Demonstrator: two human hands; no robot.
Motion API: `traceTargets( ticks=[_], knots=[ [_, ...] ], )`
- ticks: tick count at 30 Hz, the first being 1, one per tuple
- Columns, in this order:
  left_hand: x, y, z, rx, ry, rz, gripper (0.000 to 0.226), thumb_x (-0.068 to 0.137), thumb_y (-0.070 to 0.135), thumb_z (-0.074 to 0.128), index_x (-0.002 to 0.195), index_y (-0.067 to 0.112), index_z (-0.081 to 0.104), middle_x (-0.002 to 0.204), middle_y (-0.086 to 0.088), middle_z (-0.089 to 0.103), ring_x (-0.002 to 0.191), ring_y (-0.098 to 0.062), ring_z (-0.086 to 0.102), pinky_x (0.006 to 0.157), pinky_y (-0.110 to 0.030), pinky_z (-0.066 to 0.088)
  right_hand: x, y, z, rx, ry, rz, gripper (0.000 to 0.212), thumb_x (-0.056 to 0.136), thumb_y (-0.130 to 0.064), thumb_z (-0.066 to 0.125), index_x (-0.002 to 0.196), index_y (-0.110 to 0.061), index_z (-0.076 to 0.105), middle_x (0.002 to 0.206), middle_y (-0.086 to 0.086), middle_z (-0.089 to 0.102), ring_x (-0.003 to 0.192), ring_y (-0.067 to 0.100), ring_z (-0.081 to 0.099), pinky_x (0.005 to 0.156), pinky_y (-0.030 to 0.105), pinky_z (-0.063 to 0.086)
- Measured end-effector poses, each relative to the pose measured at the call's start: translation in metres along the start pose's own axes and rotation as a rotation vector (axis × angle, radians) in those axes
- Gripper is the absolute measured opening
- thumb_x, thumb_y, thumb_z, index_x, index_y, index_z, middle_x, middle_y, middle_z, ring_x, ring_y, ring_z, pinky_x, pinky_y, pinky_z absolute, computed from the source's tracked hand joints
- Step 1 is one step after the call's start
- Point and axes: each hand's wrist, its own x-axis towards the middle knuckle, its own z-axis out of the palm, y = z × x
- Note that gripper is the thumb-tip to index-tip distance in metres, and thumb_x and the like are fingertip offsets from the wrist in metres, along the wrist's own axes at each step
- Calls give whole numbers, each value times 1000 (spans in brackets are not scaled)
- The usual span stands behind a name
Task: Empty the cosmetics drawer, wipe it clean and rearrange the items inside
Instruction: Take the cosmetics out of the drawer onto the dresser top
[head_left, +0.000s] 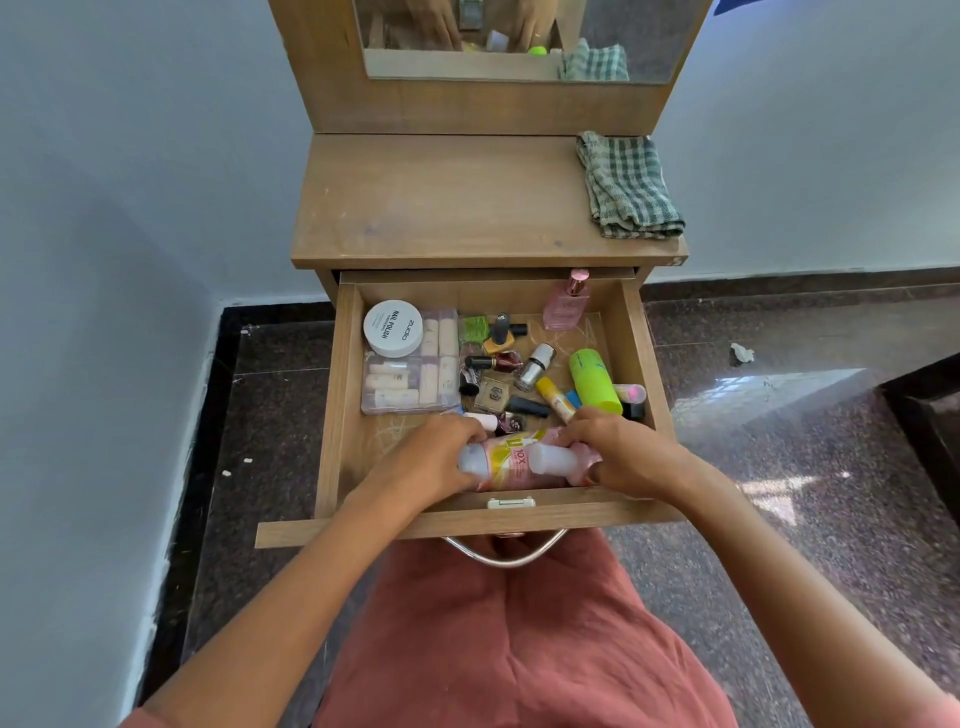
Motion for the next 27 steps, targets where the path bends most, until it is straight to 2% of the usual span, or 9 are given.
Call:
traceTargets(
  ticks=[3, 6, 10, 12, 14, 16, 19, 24, 27],
  knots=[
    [0, 2, -2, 14, -10, 23, 45, 77, 20, 67, 120, 15, 55, 120, -5, 58, 109, -19, 54, 82, -25, 41, 0, 0, -2, -6, -16, 2, 38, 84, -13, 61, 122, -14, 54, 129, 4, 44, 117, 21, 49, 92, 25, 35],
    [0, 0, -1, 12, -8, 14, 48, 74, 22, 68, 120, 17, 52, 119, -4, 58, 106, -19, 55, 82, -30, 46, 1, 1, -2, 40, -31, -10, 38, 82, -11, 64, 118, -11, 54, 126, 6, 48, 117, 22, 48, 98, 31, 38],
    [-1, -5, 0, -38, -6, -22, 50, 70, 27, 70, 115, 21, 49, 114, 4, 58, 101, -15, 55, 80, -32, 49, 2, 3, 1, 66, -14, 0, 32, 80, -11, 64, 110, -10, 53, 115, 10, 59, 109, 26, 54, 91, 38, 44],
    [-2, -6, 0, -101, -2, -36, 50, 68, 27, 71, 113, 21, 50, 110, 6, 58, 98, -12, 56, 77, -28, 48, 1, 5, 3, 91, 10, -9, 32, 80, -10, 63, 110, -10, 53, 115, 10, 60, 109, 27, 54, 91, 41, 44],
    [-4, -7, -1, -153, 19, -33, 49, 66, 26, 73, 111, 22, 53, 107, 8, 59, 94, -9, 55, 67, -19, 41, -2, 5, 4, 167, 38, -44, 32, 81, -6, 62, 111, -9, 53, 117, 5, 59, 109, 22, 54, 93, 34, 43],
    [-6, -8, -2, -191, 42, -23, 50, 67, 25, 74, 113, 22, 56, 110, 8, 59, 92, -6, 52, 62, -13, 35, -7, 3, 3, 263, 61, -72, 32, 82, -3, 61, 112, -8, 53, 113, 1, 57, 105, 16, 52, 86, 18, 40],
    [-8, -8, -2, -253, 65, -26, 50, 67, 24, 76, 115, 21, 60, 113, 7, 59, 95, -5, 52, 74, -16, 37, -11, 3, 3, 347, 99, -88, 34, 81, 0, 61, 112, -7, 53, 104, -4, 52, 97, 10, 47, 77, 2, 34],
    [-8, -10, -2, -488, 102, -127, 44, 68, 17, 77, 110, 23, 64, 114, 4, 59, 100, -10, 57, 84, -25, 46, -11, 5, 8, 473, 139, -74, 35, 80, -1, 64, 111, -12, 51, 103, -5, 52, 96, 9, 47, 74, 0, 34],
    [-8, -13, -3, -643, 108, -199, 35, 68, 21, 77, 99, 30, 64, 105, 5, 66, 98, -11, 60, 91, -32, 49, -11, 5, 9, 546, 182, -69, 34, 81, 0, 63, 108, -17, 51, 97, -9, 52, 94, 9, 49, 72, 2, 36]
  ],
)
